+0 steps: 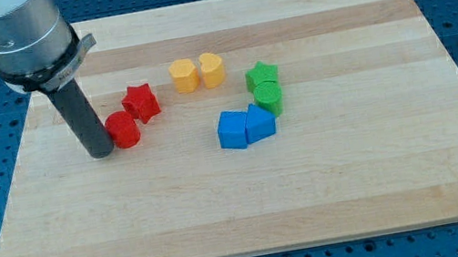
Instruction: Nudge the red star a bit right
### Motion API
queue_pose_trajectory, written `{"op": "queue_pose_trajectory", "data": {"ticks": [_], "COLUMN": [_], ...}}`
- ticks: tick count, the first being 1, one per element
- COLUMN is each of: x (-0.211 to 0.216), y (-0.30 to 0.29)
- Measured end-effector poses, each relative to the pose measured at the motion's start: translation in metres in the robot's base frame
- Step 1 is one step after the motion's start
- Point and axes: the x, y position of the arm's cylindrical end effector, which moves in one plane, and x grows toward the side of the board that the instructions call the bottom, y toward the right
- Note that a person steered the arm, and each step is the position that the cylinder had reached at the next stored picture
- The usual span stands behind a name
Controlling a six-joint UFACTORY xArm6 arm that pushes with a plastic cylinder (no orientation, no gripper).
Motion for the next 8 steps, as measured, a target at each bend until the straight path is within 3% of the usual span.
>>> {"op": "queue_pose_trajectory", "data": {"ticks": [4, 6, 8], "x": [0.001, 0.006, -0.024], "y": [0.020, -0.028, -0.070]}}
